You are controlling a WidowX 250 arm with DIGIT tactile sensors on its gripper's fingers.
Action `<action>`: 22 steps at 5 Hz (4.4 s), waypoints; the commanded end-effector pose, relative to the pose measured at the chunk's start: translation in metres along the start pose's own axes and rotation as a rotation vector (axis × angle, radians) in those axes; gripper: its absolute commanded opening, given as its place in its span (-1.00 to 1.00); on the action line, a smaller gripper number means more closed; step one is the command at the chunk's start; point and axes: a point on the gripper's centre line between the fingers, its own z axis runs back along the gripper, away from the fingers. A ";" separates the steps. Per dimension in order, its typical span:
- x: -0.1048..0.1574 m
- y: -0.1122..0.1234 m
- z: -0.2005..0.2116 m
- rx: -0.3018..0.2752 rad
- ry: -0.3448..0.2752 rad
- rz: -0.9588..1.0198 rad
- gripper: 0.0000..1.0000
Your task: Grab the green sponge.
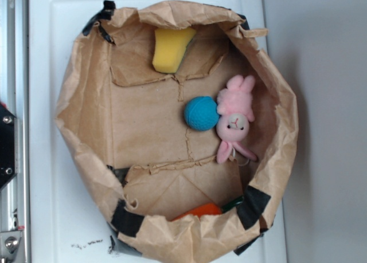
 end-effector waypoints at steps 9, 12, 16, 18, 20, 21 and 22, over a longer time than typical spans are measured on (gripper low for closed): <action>0.152 0.034 -0.106 0.139 -0.153 1.012 1.00; 0.139 0.090 -0.158 0.388 -0.225 1.120 1.00; 0.147 0.117 -0.185 0.150 -0.178 1.324 1.00; 0.156 0.131 -0.209 0.132 -0.219 1.369 1.00; 0.165 0.120 -0.211 0.162 -0.241 1.417 -1.00; 0.169 0.115 -0.196 0.143 -0.222 1.382 -1.00; 0.170 0.116 -0.174 0.123 -0.176 1.355 -1.00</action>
